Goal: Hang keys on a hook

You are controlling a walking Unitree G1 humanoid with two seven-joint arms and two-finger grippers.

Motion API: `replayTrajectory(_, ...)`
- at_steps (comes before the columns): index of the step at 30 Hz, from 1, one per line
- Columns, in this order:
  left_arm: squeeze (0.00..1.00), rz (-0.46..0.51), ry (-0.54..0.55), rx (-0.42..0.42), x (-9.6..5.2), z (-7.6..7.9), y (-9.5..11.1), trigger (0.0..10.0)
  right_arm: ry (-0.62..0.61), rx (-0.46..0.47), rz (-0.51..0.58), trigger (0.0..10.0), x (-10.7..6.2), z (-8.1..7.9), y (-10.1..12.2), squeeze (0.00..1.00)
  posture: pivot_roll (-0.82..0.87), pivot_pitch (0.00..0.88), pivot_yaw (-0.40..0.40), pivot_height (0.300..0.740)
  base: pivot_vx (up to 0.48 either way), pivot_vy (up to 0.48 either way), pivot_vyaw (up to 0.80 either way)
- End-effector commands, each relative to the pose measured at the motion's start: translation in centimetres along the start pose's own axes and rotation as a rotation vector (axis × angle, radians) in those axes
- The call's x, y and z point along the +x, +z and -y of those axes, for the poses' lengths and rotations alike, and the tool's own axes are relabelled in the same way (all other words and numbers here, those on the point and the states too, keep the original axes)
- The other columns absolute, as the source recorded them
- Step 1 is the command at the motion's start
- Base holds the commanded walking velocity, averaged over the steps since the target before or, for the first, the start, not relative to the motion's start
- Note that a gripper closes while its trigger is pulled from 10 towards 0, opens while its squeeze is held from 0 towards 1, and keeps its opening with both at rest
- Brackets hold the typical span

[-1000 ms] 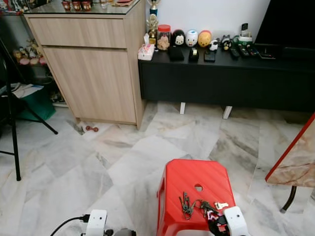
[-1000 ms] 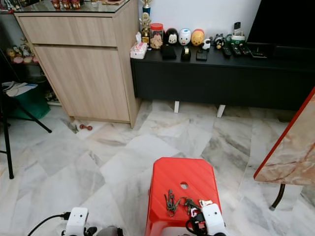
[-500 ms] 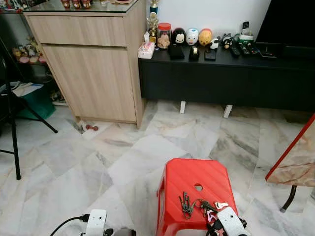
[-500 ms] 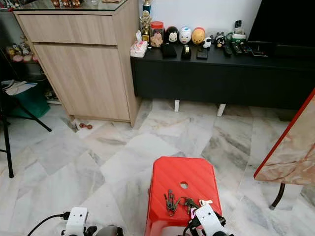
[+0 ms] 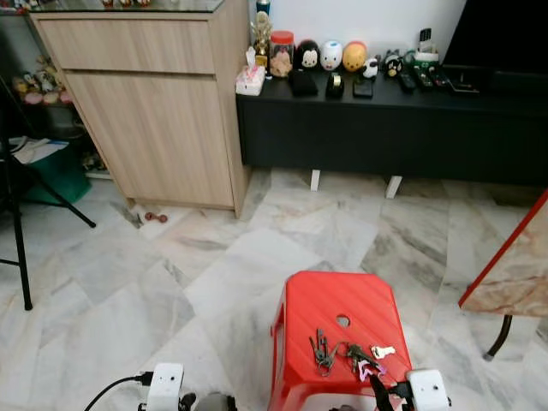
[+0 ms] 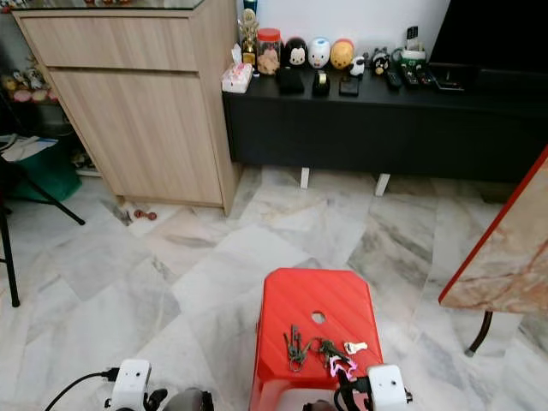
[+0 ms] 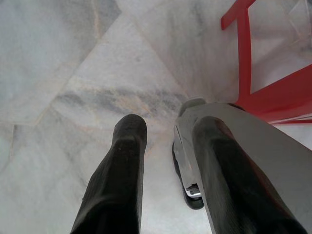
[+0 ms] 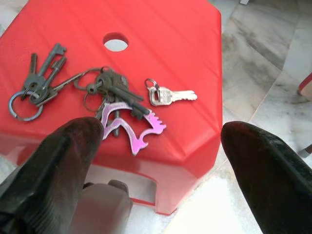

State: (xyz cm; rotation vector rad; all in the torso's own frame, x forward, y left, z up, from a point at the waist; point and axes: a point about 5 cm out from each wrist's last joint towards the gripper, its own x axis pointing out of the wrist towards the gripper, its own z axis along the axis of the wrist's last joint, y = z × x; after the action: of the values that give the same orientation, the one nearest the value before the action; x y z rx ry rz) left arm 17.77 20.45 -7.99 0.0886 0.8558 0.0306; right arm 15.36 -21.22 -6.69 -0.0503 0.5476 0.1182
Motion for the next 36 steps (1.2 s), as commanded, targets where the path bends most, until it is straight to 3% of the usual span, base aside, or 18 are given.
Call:
replayTrajectory(1,0.00,-0.104,-0.013,-0.001,-0.9,0.5,-3.1,10.0,0.000,-0.002,0.019,10.0,-0.3,0.2,0.0,0.00,0.00,0.102,-0.046,0.652,0.000,0.000,0.00)
replayTrajectory(8,0.00,-0.117,-0.018,0.007,-1.4,0.5,-4.4,10.0,0.061,-0.065,0.031,10.0,-1.6,0.1,-0.8,0.00,0.01,0.131,-0.051,0.652,0.000,0.000,0.00)
replayTrajectory(20,0.00,-0.113,-0.023,0.017,-2.0,0.4,-5.3,10.0,0.092,-0.074,0.104,10.0,-3.3,0.1,-1.3,0.00,0.01,0.158,-0.060,0.652,0.000,0.000,0.00)
replayTrajectory(21,0.00,-0.112,-0.022,0.014,-2.0,0.4,-5.3,10.0,0.087,-0.074,0.125,10.0,-1.1,-0.1,0.6,0.00,0.02,0.162,-0.063,0.652,0.000,0.000,0.00)
replayTrajectory(22,0.00,-0.112,-0.022,0.012,-2.0,0.5,-5.3,10.0,0.076,-0.060,0.158,10.0,3.4,-0.9,5.3,0.00,0.02,0.166,-0.064,0.652,0.000,0.000,0.00)
replayTrajectory(23,0.00,-0.112,-0.022,0.010,-2.0,0.5,-5.4,10.0,0.066,-0.044,0.187,10.0,6.4,-1.8,9.6,0.00,0.02,0.169,-0.065,0.652,0.000,0.000,0.00)
replayTrajectory(24,0.00,-0.112,-0.022,0.009,-2.0,0.6,-5.4,10.0,0.062,-0.035,0.203,10.0,8.0,-2.5,12.6,0.00,0.02,0.170,-0.066,0.652,0.000,0.000,0.00)
replayTrajectory(25,0.00,-0.113,-0.022,0.007,-2.0,0.7,-5.4,10.0,0.062,-0.023,0.218,10.0,8.7,-2.8,14.3,0.00,0.02,0.174,-0.068,0.652,0.000,0.000,0.00)
replayTrajectory(36,0.00,-0.109,-0.019,-0.001,-1.8,0.8,-5.0,10.0,0.079,-0.030,0.202,10.0,9.2,-3.0,15.5,0.00,0.02,0.176,-0.075,0.652,0.000,0.000,0.00)
